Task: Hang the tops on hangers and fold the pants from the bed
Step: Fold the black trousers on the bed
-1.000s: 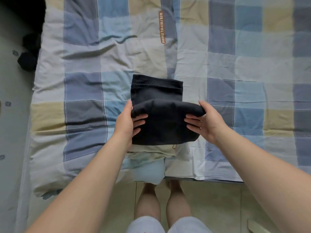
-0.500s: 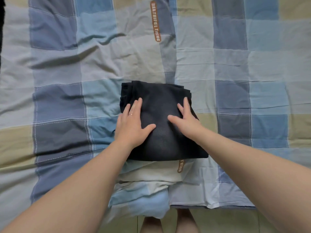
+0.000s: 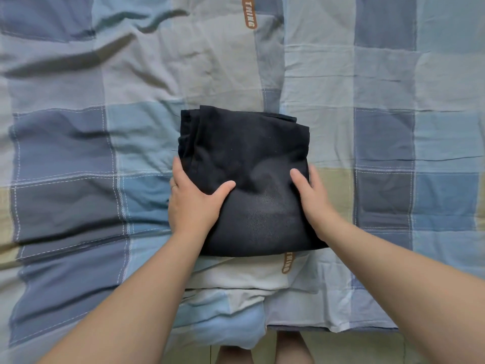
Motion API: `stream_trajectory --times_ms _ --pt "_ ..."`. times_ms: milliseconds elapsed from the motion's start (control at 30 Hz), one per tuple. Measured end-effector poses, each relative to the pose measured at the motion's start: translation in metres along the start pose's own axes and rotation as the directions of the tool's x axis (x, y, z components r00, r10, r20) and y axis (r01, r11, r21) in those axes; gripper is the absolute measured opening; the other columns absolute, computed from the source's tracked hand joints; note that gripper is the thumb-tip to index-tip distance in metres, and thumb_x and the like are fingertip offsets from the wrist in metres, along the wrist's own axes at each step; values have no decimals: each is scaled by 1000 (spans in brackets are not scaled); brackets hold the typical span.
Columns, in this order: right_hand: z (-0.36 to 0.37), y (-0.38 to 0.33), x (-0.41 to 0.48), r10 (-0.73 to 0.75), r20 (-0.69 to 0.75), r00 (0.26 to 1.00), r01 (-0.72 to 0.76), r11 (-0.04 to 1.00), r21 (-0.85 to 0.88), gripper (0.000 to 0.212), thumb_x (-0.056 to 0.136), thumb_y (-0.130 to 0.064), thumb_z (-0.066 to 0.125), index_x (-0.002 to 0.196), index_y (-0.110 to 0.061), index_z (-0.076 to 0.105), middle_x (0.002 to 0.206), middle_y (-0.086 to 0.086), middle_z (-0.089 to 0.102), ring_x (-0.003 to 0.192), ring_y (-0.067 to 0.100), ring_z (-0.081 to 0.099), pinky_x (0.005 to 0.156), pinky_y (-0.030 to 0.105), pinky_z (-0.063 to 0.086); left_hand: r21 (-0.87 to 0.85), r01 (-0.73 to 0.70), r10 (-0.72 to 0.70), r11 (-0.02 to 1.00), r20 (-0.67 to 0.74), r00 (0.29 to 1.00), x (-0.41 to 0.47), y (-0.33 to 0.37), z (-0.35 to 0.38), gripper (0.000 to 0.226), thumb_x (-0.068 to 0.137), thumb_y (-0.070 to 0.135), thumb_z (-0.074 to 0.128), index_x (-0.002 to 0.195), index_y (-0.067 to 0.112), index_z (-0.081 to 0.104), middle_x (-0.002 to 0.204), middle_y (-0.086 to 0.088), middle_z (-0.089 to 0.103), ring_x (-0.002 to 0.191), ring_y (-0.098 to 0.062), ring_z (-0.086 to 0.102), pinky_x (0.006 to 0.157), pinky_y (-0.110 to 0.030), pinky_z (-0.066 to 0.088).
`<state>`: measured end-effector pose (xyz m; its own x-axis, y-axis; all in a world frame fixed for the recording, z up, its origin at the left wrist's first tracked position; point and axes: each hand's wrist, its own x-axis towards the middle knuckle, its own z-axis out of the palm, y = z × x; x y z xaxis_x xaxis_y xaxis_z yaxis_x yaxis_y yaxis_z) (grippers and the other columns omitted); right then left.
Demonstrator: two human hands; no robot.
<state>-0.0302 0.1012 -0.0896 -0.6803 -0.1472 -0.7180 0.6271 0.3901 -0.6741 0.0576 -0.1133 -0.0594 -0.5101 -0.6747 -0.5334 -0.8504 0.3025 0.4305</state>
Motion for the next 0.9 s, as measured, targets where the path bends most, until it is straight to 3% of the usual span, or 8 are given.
stream_trajectory --times_ms 67,167,267,367,533,633,767,900 --pt "-8 -2 6 93 46 995 -97 992 85 61 76 -64 64 129 -36 60 126 -14 68 113 10 66 101 39 50 -23 40 -39 999 40 998 2 2 -4 122 60 74 77 155 33 12 155 1 41 137 -28 45 110 -48 40" --pt "-19 -11 11 208 130 969 -223 968 111 61 70 -62 72 120 -26 67 113 -3 75 100 16 73 89 39 55 -83 115 -104 990 130 986 7 4 -13 100 58 73 78 138 33 34 133 14 57 125 -24 56 102 -43 45" --pt "-28 -18 10 195 154 969 -204 978 47 47 82 -52 74 118 -23 66 110 -3 76 95 14 74 80 33 56 -231 176 -113 957 263 958 11 4 -20 86 60 60 85 132 30 47 124 16 62 116 -19 60 102 -44 49" --pt "-35 -26 0 150 160 976 -152 988 -1 41 87 -42 73 122 -22 65 111 -5 75 97 13 73 81 31 55 -349 291 -136 891 405 904 8 9 -27 72 69 43 89 131 26 55 120 9 69 108 -19 67 97 -45 54" --pt "-49 -44 -37 118 214 970 -127 992 26 41 89 -36 72 126 -21 63 114 -4 75 104 17 72 85 34 54 -321 595 -215 737 723 656 -10 12 -50 56 73 40 86 123 21 68 108 -4 77 94 -26 75 80 -42 61" --pt "-59 -50 -71 278 303 912 -315 946 81 48 81 -42 75 124 -21 67 115 3 75 104 23 72 82 36 57 -210 727 -255 653 844 473 -33 5 -62 53 67 43 86 111 15 76 110 -10 76 92 -26 76 71 -37 62" --pt "-69 -49 -122 526 408 746 -621 771 143 40 67 -49 81 94 -19 83 104 8 77 86 24 76 67 34 61 -113 767 -275 631 892 358 -67 -13 -73 52 64 42 86 105 11 80 113 -12 75 91 -26 75 78 -37 59" --pt "-69 -47 -181 582 353 732 -661 732 165 39 62 -36 84 92 -10 80 98 13 77 76 28 76 58 35 59 -45 743 -257 668 923 287 -99 -23 -93 47 66 44 86 102 13 81 114 -11 75 92 -26 75 75 -36 60"
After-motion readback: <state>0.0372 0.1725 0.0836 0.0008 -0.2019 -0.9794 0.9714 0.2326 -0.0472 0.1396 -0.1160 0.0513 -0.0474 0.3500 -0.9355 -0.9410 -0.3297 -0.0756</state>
